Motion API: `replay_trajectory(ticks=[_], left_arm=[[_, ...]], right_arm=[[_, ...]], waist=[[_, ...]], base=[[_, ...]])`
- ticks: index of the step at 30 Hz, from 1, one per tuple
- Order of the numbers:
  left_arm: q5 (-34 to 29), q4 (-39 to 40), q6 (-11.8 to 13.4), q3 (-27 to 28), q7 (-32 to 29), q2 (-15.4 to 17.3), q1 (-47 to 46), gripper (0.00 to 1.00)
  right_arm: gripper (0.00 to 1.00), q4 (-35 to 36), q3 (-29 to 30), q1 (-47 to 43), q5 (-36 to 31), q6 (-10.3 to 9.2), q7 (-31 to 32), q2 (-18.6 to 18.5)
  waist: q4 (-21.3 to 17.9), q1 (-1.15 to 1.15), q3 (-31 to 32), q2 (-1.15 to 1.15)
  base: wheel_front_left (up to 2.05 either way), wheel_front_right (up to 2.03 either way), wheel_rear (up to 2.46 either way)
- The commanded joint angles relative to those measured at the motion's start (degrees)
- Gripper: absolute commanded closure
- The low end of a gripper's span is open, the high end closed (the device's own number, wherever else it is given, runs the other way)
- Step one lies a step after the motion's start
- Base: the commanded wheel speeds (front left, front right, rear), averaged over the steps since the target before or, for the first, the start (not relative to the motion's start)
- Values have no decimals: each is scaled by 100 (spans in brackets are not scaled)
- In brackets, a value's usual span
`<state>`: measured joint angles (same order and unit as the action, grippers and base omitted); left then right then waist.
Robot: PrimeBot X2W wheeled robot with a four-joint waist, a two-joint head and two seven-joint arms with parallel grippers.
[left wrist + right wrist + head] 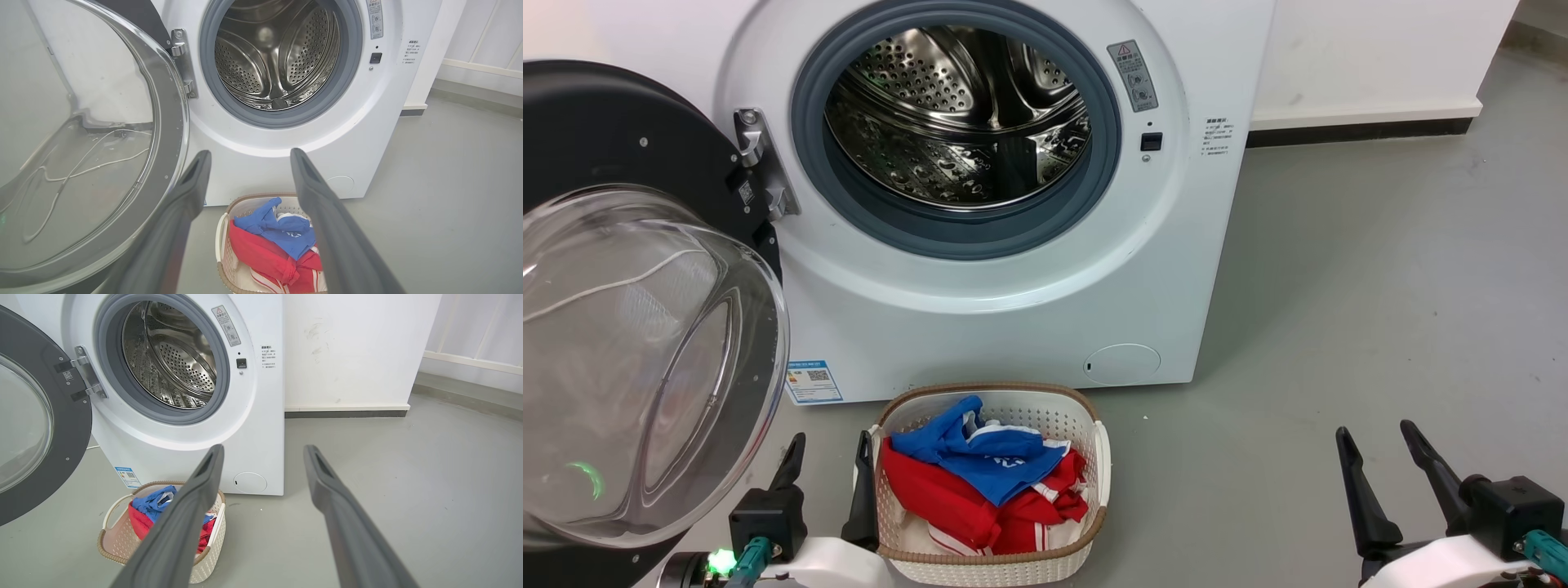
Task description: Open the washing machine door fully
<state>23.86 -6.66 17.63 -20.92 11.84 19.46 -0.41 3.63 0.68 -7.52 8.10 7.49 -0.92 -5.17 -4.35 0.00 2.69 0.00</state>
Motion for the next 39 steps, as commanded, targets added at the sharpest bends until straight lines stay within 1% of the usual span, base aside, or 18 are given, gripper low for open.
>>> replay_trajectory(ticks=[1,9,10,12,24,39], left_arm=[[-32,10,-18,-10,7,18,-28,0],[26,-16,-21,-22,1,39,-56,0],[13,-25,-9,-27,-8,4,0,100],[45,-92,-19,-38,-15,-48,54,100],[1187,-174,-411,382,-282,-282,-46,100],[2381,-330,-856,838,-574,-534,-188,100]], right_arm=[[0,0,5,-7,23,1,-12,-1],[0,-9,22,-36,27,1,-10,18],[100,-20,18,-12,10,0,-4,7],[100,-111,9,-48,43,0,-3,16],[100,-371,80,190,1442,0,101,32],[100,-656,164,449,2897,0,217,56]], waist=[[1,0,4,0],[-1,0,21,0],[0,0,22,0],[1,0,21,0],[43,0,-9,0],[95,0,-46,0]], base=[[0,0,0],[0,0,0],[0,0,0],[0,0,0],[0,0,0],[0,0,0]])
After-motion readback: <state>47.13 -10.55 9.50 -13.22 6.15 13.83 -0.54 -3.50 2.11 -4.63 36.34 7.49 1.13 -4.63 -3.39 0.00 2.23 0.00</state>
